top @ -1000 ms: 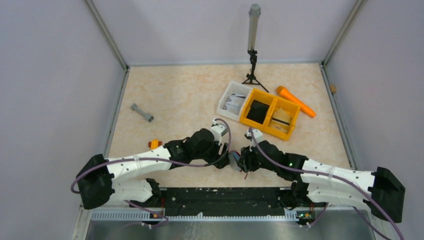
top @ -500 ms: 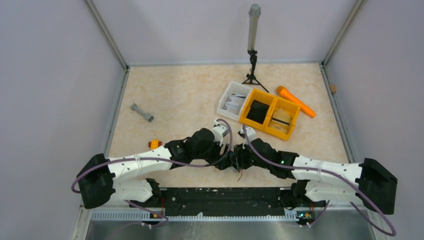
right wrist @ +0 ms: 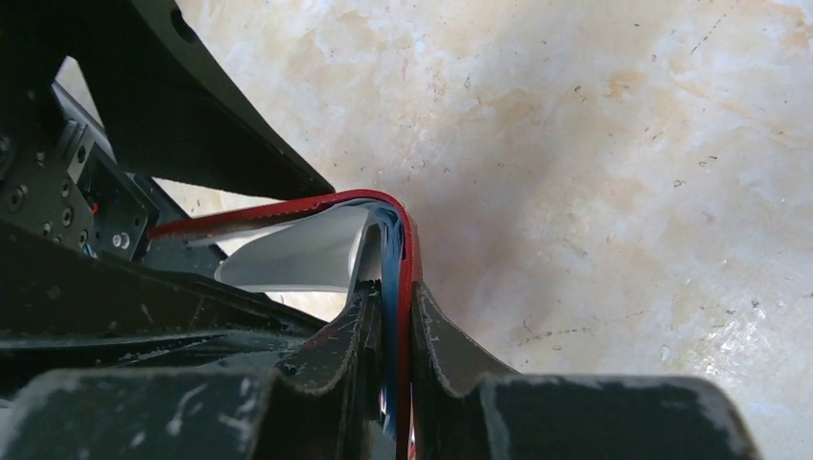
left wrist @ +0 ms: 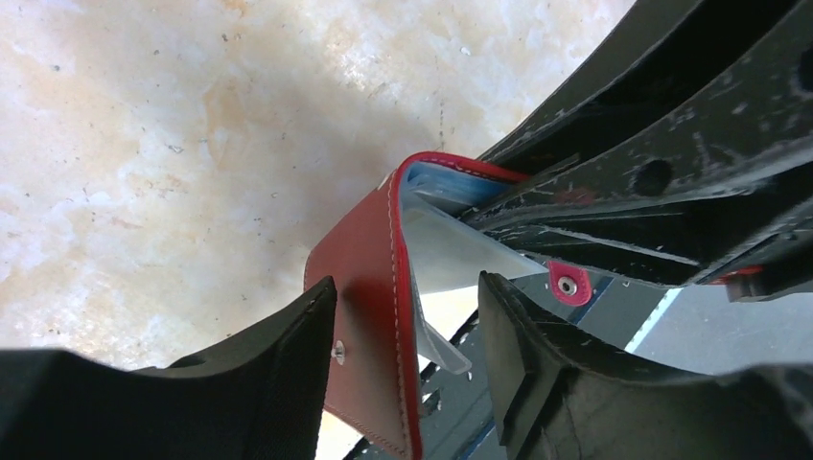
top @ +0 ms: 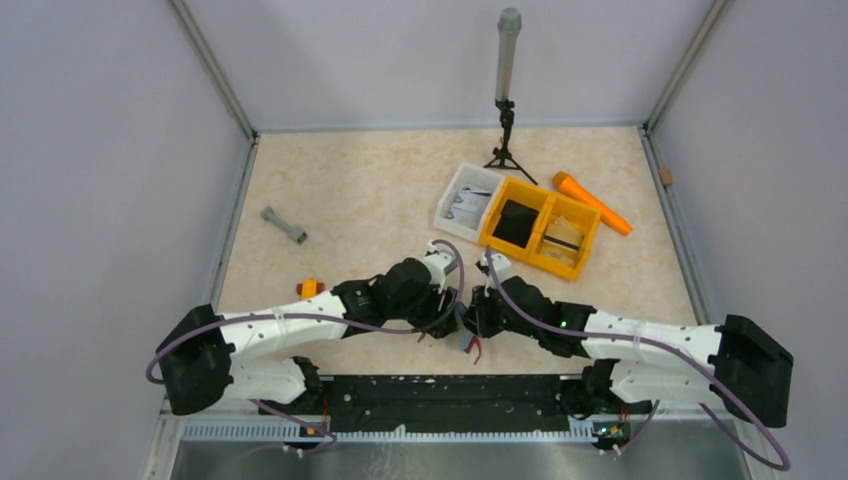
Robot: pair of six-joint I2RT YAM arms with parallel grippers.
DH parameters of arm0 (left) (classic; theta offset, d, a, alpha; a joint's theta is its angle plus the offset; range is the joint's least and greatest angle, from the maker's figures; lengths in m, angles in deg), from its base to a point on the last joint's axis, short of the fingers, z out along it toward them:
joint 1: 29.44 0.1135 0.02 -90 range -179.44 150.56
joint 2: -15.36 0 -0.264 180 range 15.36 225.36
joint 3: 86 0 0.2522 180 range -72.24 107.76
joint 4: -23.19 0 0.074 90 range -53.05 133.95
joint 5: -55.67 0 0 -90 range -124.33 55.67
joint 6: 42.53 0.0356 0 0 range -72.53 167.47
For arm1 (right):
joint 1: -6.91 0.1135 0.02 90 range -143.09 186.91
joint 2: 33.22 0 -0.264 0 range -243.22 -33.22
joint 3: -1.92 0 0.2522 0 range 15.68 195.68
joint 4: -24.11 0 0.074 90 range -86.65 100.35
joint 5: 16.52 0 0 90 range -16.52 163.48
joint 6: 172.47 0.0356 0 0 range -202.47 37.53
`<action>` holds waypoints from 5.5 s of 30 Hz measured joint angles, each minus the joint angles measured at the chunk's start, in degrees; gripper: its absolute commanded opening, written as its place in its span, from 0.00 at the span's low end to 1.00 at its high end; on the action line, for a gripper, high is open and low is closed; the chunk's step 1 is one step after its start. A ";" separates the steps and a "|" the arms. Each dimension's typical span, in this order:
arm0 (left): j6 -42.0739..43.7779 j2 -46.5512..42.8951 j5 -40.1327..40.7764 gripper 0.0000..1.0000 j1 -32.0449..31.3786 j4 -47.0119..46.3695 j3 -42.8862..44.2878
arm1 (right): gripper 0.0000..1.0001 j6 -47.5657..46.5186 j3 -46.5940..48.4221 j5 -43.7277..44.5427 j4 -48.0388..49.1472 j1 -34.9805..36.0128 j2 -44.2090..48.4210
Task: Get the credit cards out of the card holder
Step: Remove the credit card from the card holder.
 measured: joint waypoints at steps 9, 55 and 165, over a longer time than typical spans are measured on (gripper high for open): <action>-0.48 -1.09 -0.44 0.47 0.00 0.61 -0.42 | 0.00 0.61 0.00 0.44 0.00 0.00 -0.33; -1.11 -2.89 1.66 0.58 -1.49 -0.24 -5.62 | 0.00 5.60 13.05 -3.37 -7.54 -0.02 -13.46; -30.56 -19.71 -45.46 0.16 22.93 -49.79 -25.77 | 0.01 29.03 -12.90 -39.34 37.44 -14.40 10.78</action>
